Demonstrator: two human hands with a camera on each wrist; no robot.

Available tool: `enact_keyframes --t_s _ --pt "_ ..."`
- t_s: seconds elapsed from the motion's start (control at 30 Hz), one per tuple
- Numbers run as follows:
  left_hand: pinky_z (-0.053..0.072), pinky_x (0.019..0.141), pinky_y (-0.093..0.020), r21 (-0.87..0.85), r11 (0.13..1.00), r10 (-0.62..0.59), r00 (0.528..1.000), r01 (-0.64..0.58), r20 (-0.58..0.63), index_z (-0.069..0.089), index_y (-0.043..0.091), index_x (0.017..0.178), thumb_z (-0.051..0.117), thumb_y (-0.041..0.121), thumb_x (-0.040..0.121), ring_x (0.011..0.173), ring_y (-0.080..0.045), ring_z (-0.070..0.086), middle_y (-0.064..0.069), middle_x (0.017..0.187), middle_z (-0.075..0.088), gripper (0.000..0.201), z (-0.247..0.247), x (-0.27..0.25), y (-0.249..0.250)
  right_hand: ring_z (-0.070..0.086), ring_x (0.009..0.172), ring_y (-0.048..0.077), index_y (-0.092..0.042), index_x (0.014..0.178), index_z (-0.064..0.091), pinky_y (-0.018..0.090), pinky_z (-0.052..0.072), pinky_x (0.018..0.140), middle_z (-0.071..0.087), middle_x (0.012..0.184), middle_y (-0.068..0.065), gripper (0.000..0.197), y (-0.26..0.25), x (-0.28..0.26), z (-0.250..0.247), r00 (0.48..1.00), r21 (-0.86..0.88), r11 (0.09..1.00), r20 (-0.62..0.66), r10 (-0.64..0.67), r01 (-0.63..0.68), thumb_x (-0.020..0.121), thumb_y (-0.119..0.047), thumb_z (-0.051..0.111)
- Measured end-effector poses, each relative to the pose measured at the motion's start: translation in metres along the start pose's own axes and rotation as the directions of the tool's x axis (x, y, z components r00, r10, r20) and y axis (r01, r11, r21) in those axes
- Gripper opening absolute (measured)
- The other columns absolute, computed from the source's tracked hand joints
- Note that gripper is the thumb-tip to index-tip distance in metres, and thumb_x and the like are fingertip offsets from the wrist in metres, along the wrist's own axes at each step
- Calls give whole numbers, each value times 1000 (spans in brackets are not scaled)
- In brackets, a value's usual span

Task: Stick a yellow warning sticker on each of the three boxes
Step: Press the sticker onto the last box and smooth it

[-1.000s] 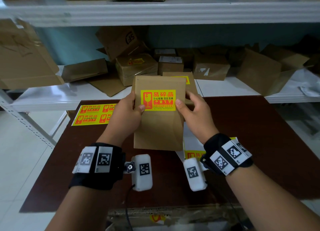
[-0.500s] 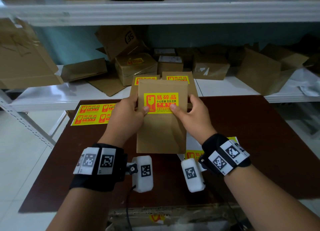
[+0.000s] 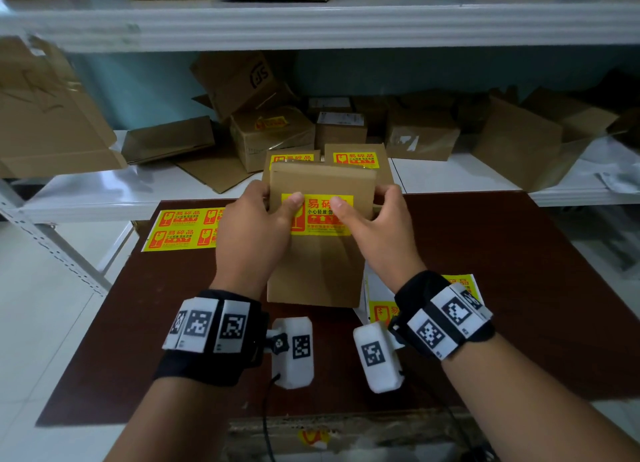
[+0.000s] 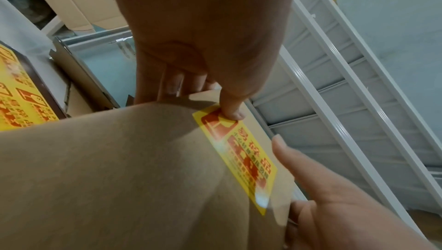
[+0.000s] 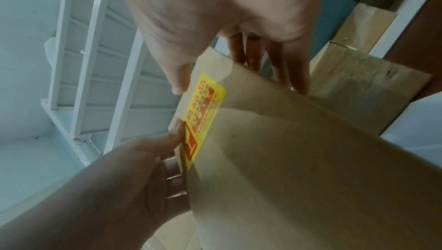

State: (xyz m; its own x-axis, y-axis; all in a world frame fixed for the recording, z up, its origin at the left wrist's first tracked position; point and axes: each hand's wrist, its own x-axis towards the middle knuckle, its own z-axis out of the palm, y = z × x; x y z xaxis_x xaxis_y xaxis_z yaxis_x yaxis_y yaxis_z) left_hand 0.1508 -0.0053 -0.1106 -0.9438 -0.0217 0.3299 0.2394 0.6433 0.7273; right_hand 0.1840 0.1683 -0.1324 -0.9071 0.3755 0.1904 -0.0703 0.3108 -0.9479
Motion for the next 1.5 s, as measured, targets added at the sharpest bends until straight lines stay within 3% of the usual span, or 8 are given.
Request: enact_keyframes --t_s 0.17,0.33,0.5,0.67,0.8,0.93,1.17,1.5 --pt "32 54 -26 5 997 78 996 -78 -32 54 26 79 40 40 105 64 -5 53 10 68 56 32 -4 -7 13 63 106 10 -35 109 44 43 57 93 58 116 -9 84 -4 7 -7 998 15 998 -5 65 -65 49 -88 71" --pt "33 52 -18 110 994 32 999 -29 -31 57 24 100 54 72 84 67 -1 49 17 73 53 51 3 -12 20 64 103 11 -30 110 46 42 58 88 61 113 -8 79 -6 5 -5 996 -44 999 -90 24 -28 54 -81 69" --pt "30 52 -16 103 995 27 997 -19 -75 65 15 110 62 62 86 65 -1 47 16 75 52 52 1 -10 16 66 104 13 -40 99 48 45 58 90 65 113 -6 37 0 6 -6 999 -13 1000 -40 -15 14 78 -67 64" --pt "43 56 -27 38 998 47 998 -45 -47 66 16 103 48 45 102 68 -7 58 6 78 65 34 -5 -6 10 68 98 15 -22 107 63 50 56 91 71 104 -4 26 0 8 -13 999 30 999 -43 -8 9 101 -46 52" --pt "49 65 -31 -11 999 37 999 -38 -20 67 17 108 45 44 103 80 -10 63 6 85 68 35 -10 -3 8 69 104 13 -27 111 69 46 57 94 73 107 -8 47 -5 8 -14 998 89 996 -55 8 -3 87 -63 53" --pt "57 87 -40 -69 998 13 1000 -12 18 62 22 127 58 59 91 106 -12 65 6 114 71 52 -7 -4 9 67 101 -3 -25 124 64 23 56 86 70 112 -13 40 -9 3 -13 1000 142 990 -19 5 -2 93 -49 65" --pt "55 87 -32 -106 993 46 998 -42 39 58 26 134 73 56 81 104 -7 63 13 111 69 63 -5 -5 9 64 114 4 -36 132 58 39 57 96 67 124 -14 71 -2 6 -8 1000 76 997 -4 -28 28 71 -70 70" --pt "48 83 -32 -120 993 33 994 -20 104 61 24 136 42 23 105 105 -18 64 1 113 72 36 -5 9 -9 61 121 6 -43 135 56 44 54 100 65 129 -15 73 2 5 -13 999 39 999 27 -36 35 71 -76 70"
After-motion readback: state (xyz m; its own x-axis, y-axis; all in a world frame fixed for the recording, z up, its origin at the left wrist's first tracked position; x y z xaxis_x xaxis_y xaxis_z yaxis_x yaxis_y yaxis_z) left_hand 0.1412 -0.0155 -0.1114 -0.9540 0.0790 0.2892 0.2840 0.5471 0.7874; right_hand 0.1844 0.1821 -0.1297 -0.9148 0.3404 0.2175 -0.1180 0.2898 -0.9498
